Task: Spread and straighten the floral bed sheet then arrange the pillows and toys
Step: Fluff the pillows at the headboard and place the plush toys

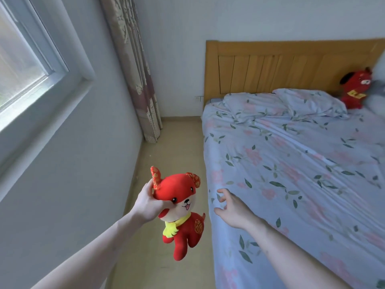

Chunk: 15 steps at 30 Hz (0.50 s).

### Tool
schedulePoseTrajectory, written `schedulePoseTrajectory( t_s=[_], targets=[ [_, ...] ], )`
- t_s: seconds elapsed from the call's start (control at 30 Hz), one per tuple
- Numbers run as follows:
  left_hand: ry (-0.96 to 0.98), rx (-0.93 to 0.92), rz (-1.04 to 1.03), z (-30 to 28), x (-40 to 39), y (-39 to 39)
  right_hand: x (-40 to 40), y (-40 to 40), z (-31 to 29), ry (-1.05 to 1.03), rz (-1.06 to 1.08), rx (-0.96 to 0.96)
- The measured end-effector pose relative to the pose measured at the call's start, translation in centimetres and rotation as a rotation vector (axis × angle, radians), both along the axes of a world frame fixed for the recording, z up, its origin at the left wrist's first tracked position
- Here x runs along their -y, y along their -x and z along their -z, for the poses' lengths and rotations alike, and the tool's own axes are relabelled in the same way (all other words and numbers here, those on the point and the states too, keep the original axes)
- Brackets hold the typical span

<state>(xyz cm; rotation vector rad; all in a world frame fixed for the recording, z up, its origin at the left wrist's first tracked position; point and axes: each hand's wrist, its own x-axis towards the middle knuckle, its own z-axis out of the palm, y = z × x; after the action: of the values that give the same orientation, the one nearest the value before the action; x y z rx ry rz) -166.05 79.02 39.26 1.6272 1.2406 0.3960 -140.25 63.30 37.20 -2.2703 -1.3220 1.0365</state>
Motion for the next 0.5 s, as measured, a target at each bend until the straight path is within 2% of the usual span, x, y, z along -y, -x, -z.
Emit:
schedulePoseTrajectory(
  t_s=[0.23,0.5],
  targets=[
    [-0.044,-0.019,0.080,-1.0,-8.4,-5.4,-5.8,-3.4,-1.2,-0.014,0.086,0.041],
    [-0.097,-0.011,0.119,-1.5,-18.8,-15.8,-14.7,-14.0,-0.7,-0.021,0.167,0.070]
  ],
)
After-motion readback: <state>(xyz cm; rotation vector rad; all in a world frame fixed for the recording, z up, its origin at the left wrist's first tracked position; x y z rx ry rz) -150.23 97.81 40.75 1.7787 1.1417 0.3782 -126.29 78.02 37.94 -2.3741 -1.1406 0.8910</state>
